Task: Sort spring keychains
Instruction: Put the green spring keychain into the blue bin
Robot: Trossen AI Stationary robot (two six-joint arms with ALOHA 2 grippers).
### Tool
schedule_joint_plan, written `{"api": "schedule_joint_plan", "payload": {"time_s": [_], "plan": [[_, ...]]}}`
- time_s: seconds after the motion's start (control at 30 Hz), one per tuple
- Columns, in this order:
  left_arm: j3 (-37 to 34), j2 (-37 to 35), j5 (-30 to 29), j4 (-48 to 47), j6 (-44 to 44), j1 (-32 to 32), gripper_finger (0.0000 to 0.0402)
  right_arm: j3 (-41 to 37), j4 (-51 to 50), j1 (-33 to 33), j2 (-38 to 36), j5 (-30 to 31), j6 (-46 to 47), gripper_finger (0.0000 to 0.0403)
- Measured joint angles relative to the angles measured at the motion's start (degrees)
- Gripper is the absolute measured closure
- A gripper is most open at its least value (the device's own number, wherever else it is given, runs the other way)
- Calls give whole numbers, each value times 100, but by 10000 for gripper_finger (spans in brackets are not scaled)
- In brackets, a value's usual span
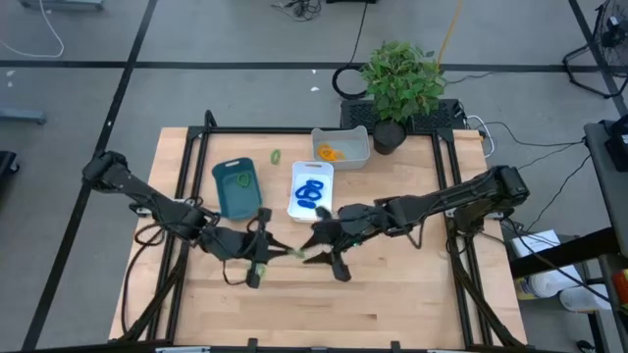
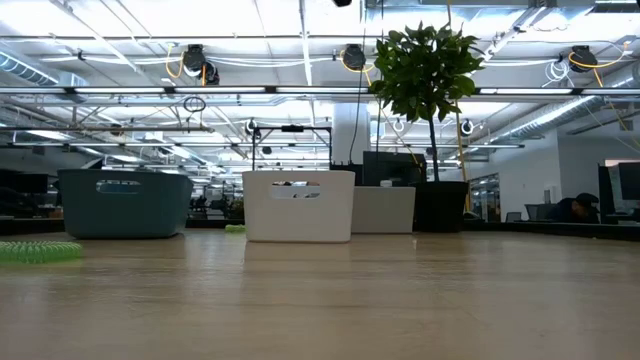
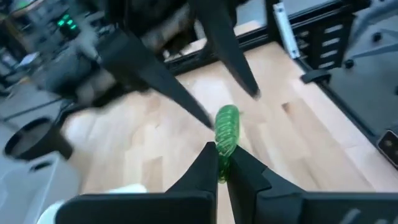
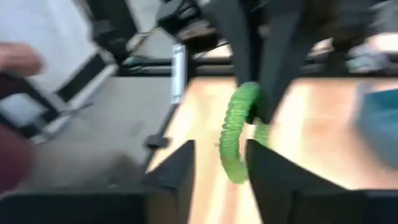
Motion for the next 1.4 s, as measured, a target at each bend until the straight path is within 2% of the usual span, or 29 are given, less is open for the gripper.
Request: {"api": "schedule_joint_plan", "payload": {"time_s": [0.1, 0.2, 0.4, 0.5, 0.6, 0.8, 0.9, 1.03, 1.2, 1.4], "plan": [[0, -280, -283, -402, -322, -41, 389, 12, -548, -1, -296, 533, -225, 211], [0, -637, -557, -1129, -730, -31, 389, 11, -1043, -7, -523, 656, -280, 164], [0, -1450, -604, -2743, -1910, 326, 389, 9, -2032, 9, -1041, 815, -242, 119], [0, -1836, -619, -3413, -2371, 643, 389, 9, -2535, 35, -1223, 1075, -235, 115], [0, -2125, -619, -3941, -2466, 1028, 389, 9, -2826, 69, -1401, 1349, -171, 118], [0, -2345, -434, -4998, -2514, 2217, 389, 7, -3017, 113, -1624, 1535, -131, 128], [0, -2332, -16, -5478, -2336, 2937, 389, -26, -2982, 116, -1726, 1541, -141, 128], [0, -2319, 714, -5669, -1812, 3859, 389, -202, -3004, 114, -1865, 1566, -145, 127], [0, -2231, 1344, -5846, -1368, 4941, 389, -513, -3005, 111, -2181, 2075, -152, 130], [0, -1732, 1605, -6062, -1023, 5604, 389, -907, -2728, 111, -2662, 2136, -138, 131]]}}
